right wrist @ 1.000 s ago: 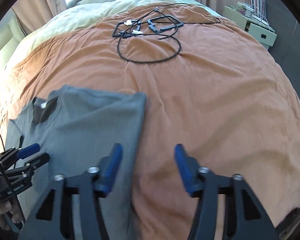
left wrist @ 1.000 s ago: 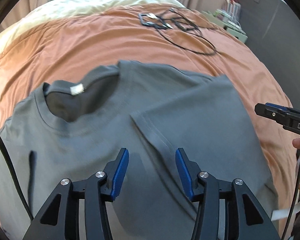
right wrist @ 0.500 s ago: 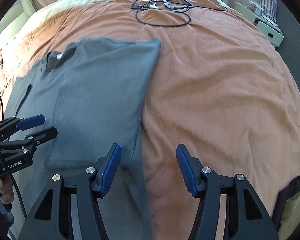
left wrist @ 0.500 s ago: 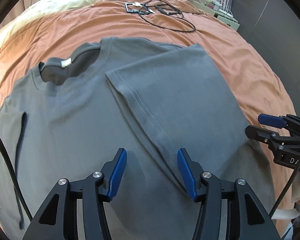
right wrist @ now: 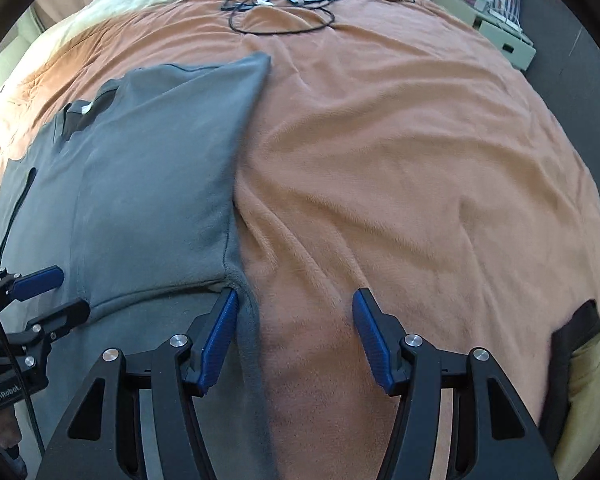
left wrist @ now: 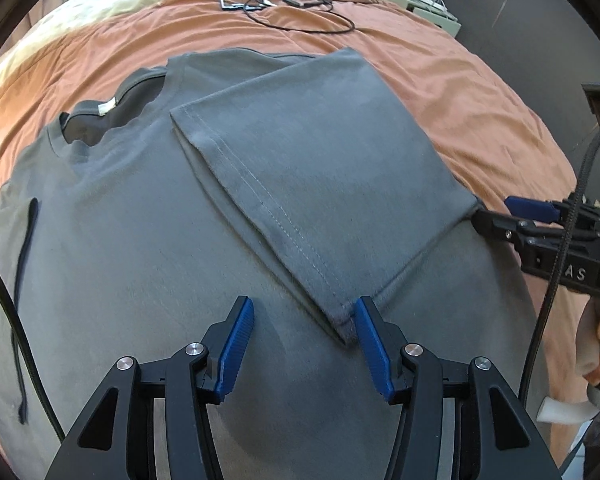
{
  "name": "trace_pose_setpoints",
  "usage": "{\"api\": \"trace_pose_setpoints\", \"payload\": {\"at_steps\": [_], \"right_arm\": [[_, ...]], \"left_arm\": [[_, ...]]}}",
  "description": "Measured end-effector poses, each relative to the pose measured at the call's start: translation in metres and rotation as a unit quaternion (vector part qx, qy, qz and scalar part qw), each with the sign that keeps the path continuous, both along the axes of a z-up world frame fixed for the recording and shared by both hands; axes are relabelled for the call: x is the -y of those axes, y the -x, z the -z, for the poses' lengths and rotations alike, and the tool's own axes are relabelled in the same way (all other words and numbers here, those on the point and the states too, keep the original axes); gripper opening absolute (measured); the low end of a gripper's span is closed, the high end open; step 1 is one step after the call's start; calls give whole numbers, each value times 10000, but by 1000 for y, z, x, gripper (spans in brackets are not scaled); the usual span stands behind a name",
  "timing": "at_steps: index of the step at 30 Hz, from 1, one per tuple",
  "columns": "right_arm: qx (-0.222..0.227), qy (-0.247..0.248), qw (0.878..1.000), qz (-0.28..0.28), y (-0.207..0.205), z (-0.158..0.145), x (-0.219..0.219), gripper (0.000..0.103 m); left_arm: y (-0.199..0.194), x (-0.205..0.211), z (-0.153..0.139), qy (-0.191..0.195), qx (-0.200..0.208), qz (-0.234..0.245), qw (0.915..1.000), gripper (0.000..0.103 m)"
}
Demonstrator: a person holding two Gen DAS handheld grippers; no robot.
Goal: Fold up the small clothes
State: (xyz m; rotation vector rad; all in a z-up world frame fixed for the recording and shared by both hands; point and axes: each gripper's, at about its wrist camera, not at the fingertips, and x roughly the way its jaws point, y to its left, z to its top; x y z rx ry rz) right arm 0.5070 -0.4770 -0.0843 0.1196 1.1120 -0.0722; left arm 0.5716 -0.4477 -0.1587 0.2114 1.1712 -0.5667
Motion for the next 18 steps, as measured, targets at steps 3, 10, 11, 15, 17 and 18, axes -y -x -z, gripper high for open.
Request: {"api": "trace_pose_setpoints", "payload": {"at_steps": [3,10,11,15,17,18], "right_arm": [[1,-113,9999,104,8,-3,2,56],[390,-390,9985,-59,55,-44,0,58],[434,-425,9981,-85,63,-50,-2,58],[616,-548,9966,-49,99,-71,-2,67],[733,-671,9950,-94,116,-81,-3,93],[800,-635,9947,-77,128,-87,-5,95]], "left_arm": [[4,-7,-4,124,-103,15,9999,55],[25,-43,-37,416,-23,-202,9989,55],[29,-49,-43,474,-17,-249,9986,55],[50,-75,-72,684,149,-425,9966,55],[60,-88,-85,748,236,-529,9955,60],[66,-96,-93,801,290,-583,9947,67]]}}
